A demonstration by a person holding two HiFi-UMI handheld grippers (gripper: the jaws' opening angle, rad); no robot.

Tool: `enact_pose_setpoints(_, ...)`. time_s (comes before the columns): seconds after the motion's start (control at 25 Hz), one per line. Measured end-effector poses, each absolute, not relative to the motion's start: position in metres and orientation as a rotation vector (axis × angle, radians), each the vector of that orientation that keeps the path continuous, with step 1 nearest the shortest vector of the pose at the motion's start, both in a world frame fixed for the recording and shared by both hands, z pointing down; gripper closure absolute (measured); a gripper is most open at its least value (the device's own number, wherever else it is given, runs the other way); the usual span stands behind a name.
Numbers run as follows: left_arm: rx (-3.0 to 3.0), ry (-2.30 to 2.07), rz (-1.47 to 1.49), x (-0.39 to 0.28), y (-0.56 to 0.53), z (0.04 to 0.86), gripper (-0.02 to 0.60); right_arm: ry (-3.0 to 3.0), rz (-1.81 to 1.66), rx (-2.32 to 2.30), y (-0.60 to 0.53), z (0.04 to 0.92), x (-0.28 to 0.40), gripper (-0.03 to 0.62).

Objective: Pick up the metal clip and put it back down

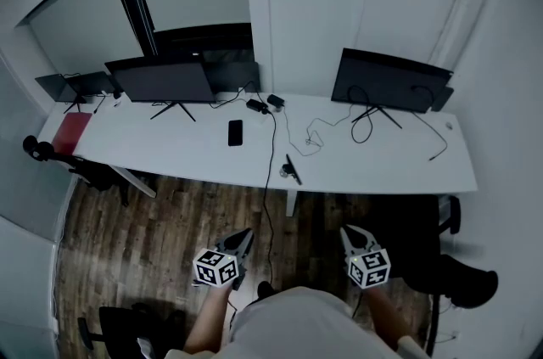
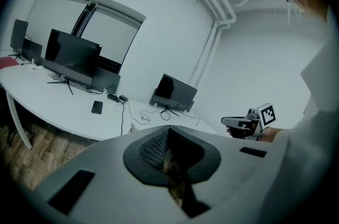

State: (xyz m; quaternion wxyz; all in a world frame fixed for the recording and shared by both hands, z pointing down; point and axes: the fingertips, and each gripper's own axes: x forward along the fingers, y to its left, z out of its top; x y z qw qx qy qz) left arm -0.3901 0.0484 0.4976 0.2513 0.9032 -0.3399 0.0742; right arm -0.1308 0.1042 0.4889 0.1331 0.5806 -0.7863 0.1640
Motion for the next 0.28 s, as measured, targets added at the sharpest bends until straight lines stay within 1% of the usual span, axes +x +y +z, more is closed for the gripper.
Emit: enact_pose_setpoints(0.28,2.455,-0.940,0.194,-0.3940,0.0492,0.4980,0.549,-2.281,0.468,1.682,0.1063,0.4894,-0.1322,0.562)
